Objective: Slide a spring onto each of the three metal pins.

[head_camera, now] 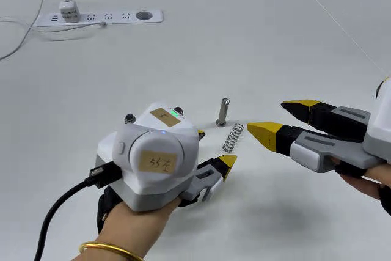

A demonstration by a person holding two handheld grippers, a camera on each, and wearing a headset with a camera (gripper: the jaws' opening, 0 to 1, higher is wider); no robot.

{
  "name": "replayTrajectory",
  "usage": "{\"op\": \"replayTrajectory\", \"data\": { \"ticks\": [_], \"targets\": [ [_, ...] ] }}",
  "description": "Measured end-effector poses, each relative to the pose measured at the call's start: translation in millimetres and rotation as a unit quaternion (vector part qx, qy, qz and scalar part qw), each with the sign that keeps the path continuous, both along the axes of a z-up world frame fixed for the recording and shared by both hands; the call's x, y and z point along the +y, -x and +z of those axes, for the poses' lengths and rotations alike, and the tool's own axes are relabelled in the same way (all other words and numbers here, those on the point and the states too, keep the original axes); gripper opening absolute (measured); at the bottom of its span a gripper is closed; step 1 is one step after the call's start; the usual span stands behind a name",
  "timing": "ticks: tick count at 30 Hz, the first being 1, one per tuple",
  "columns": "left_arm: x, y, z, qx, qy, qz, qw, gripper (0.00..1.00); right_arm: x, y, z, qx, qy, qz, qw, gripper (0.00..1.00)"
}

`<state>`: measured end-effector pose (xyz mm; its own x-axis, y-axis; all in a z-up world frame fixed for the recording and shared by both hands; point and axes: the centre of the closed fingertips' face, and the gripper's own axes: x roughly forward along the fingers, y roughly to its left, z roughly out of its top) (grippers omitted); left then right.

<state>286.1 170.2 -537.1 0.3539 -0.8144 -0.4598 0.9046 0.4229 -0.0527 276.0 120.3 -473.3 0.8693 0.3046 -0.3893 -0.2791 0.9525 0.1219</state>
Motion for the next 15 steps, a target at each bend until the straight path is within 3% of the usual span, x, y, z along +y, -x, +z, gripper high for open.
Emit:
{"op": "replayTrajectory", "data": {
  "ticks": [7,12,15],
  "targets": [
    [-10.2,-4.8,-9.6,-0.002,-0.004,0.002,1.0000,0.28,-6.1,4.1,-2.4,0.001,0.001,-0.010,1.0000,0.44],
    [-15.9,-9.1,-15.6,0.019,0.002,0.010,0.9998,0.25,-8.5,6.3,-7.7,0.008,0.001,-0.015,0.9999,0.44],
    [-17.8,-9.7,-16.9,0.015,0.000,0.008,0.9999,0.24,-8.4,6.6,-7.9,0.008,0.001,-0.015,0.9998,0.44]
  ]
}}
